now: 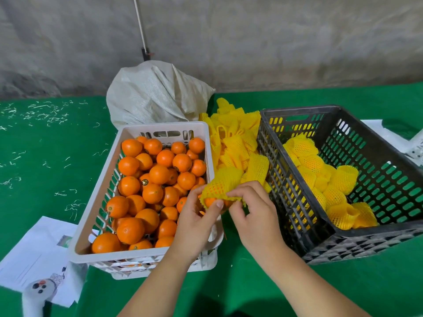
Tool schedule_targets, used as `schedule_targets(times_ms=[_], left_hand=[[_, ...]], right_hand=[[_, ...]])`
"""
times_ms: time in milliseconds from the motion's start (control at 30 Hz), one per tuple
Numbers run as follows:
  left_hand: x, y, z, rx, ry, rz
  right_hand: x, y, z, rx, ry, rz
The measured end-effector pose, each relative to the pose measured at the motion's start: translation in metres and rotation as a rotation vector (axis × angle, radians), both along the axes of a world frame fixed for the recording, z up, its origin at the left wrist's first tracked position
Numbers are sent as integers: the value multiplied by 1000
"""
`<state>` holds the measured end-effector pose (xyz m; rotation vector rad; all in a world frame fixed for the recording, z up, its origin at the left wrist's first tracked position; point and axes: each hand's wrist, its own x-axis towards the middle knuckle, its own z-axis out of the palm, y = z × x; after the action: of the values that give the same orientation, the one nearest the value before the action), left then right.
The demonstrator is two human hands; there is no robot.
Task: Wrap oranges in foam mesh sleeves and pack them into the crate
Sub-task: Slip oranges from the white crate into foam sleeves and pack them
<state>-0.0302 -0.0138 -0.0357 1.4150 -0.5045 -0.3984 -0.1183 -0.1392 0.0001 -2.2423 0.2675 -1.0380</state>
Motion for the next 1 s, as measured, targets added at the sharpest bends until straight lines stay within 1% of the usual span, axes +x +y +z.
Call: schedule_targets(times_ms=[67, 100, 133, 200, 233, 300, 400, 500, 567, 633, 700, 733, 800, 867, 933, 1000], left_hand=[[3, -1, -1, -27, 27, 67], [4, -1, -2, -31, 41, 82], [5, -1, -2, -30, 53, 82], [5, 3, 0, -20, 48, 30], [5, 5, 0, -13, 31, -28], [3, 8, 2, 3, 16, -151], [2, 6, 1, 26, -62, -199], [2, 5, 1, 9, -100, -155], [2, 5, -1, 16, -95, -75], [3, 4, -3, 22, -103, 11], [5, 3, -5, 27, -108, 63], [6, 3, -5, 32, -107, 72], [5, 4, -5, 39, -108, 48], [4, 4, -4, 44, -113, -22], [1, 2, -6, 77, -161, -73], [0, 0, -8, 121, -203, -86]], right_hand=[[-2, 11, -5, -74, -9, 60], [-2, 16, -8, -55, 17, 68], [-3, 19, -11, 20, 62, 57], [-4, 19, -15, 216, 161, 44], [-4, 15, -16, 280, 198, 55], [-5, 8, -17, 337, 244, 95], [-7, 5, -20, 356, 256, 118], [-13, 8, -24, 335, 213, 105], [-16, 11, -28, 296, 181, 99], [-16, 17, -28, 322, 211, 120], [-17, 23, -27, 438, 296, 179], [-18, 25, -25, 541, 312, 205], [-20, 27, -19, 777, 245, 269], [-21, 27, -11, 963, 213, 349], [-19, 26, -4, 1037, 263, 397], [-19, 25, -2, 1047, 300, 390]])
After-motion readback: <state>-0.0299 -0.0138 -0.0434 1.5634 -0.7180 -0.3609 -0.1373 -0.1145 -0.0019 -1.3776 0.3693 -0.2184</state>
